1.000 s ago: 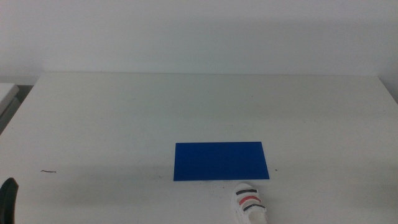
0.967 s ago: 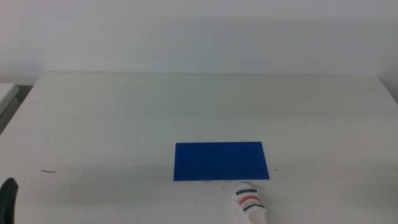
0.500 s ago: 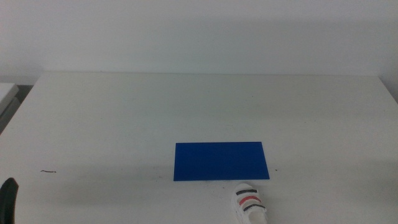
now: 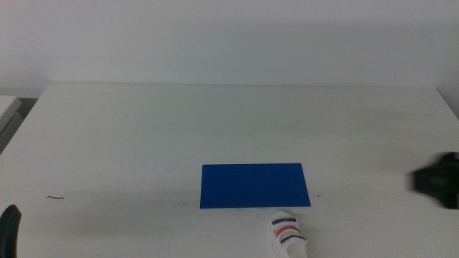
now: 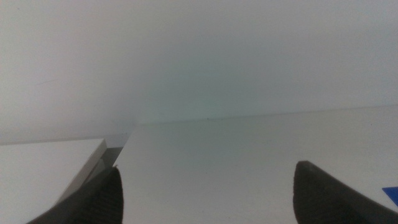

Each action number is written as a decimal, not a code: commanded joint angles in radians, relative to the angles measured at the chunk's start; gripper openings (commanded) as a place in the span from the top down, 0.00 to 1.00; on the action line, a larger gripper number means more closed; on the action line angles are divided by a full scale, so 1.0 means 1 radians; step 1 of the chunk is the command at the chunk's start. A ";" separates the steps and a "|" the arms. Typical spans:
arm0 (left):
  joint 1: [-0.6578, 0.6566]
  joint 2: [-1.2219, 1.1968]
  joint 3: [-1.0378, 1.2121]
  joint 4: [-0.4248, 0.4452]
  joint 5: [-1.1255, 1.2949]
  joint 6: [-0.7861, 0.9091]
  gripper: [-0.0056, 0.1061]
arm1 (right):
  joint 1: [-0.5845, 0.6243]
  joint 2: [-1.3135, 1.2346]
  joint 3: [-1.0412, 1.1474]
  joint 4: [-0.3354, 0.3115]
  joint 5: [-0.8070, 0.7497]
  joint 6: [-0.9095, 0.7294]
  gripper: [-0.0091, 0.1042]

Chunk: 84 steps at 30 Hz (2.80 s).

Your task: Use one arm to grab the shoe from the table and place it on the mat.

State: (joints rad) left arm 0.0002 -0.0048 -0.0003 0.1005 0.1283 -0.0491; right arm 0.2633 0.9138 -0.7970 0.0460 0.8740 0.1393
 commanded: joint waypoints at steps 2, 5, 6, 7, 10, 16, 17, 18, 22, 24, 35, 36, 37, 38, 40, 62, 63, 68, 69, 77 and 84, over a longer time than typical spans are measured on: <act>0.000 0.005 0.000 -0.004 -0.013 -0.001 0.11 | 0.193 0.173 -0.122 0.022 0.096 0.135 0.16; 0.000 0.005 0.000 -0.004 -0.013 -0.001 0.11 | 0.339 0.320 -0.208 0.027 0.120 0.219 0.16; 0.000 0.005 0.000 -0.004 -0.013 -0.001 0.11 | 0.384 0.358 -0.226 0.020 0.120 0.257 0.16; 0.000 0.005 0.000 -0.004 -0.013 -0.001 0.11 | 0.428 0.405 -0.247 0.000 0.120 0.312 0.16; 0.000 0.005 0.000 -0.004 -0.013 -0.001 0.11 | 0.528 0.542 -0.288 -0.107 0.118 0.479 0.16; 0.000 0.005 0.000 -0.004 -0.013 -0.001 0.11 | 0.579 0.758 -0.306 -0.169 0.025 0.578 0.16; 0.000 0.005 0.000 -0.004 -0.013 -0.001 0.11 | 0.579 0.782 -0.306 -0.174 0.011 0.584 0.16; 0.000 0.005 0.000 -0.004 -0.013 -0.001 0.11 | 0.579 0.799 -0.306 -0.180 0.005 0.587 0.16; 0.000 0.005 0.000 -0.004 -0.013 -0.001 0.11 | 0.579 0.855 -0.306 -0.213 -0.009 0.598 0.20; 0.000 0.005 0.000 -0.004 -0.013 -0.001 0.11 | 0.579 0.870 -0.306 -0.228 -0.019 0.598 0.24; 0.000 0.005 0.000 -0.004 -0.013 -0.001 0.11 | 0.579 0.903 -0.304 -0.216 -0.007 0.598 0.67; 0.000 0.005 0.000 -0.004 -0.013 -0.001 0.11 | 0.579 0.897 -0.311 -0.216 0.025 0.598 0.72; 0.000 0.005 0.000 -0.004 -0.013 -0.001 0.11 | 0.583 0.888 -0.327 -0.218 0.070 0.598 0.78; 0.000 0.005 0.000 -0.004 -0.013 -0.001 0.11 | 0.590 0.876 -0.350 -0.228 0.111 0.598 0.81; 0.000 0.005 0.000 -0.004 -0.013 -0.001 0.11 | 0.598 0.855 -0.414 -0.241 0.181 0.576 0.82; 0.000 0.005 0.000 -0.004 -0.013 -0.001 0.11 | 0.413 1.237 -1.059 -0.124 0.333 0.079 0.82; 0.000 0.005 0.000 -0.004 -0.013 -0.001 0.11 | 0.413 1.239 -1.059 -0.124 0.331 -0.017 0.82; 0.000 0.005 0.000 -0.004 -0.013 -0.001 0.11 | 0.413 1.239 -1.059 -0.068 0.333 -0.797 0.82; 0.000 0.005 0.000 -0.004 -0.013 -0.001 0.11 | 0.413 1.241 -1.059 -0.046 0.338 -0.959 0.82; 0.000 0.005 0.000 -0.004 -0.013 -0.001 0.11 | 0.404 1.250 -1.059 -0.024 0.295 -1.182 0.82; 0.000 0.005 0.000 -0.004 -0.013 -0.001 0.11 | 0.393 1.279 -1.059 -0.024 0.280 -1.109 0.82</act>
State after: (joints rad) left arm 0.0002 -0.0048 -0.0003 0.1005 0.1283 -0.0491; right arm 0.6631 2.1844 -1.8493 0.0209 1.1666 -0.9891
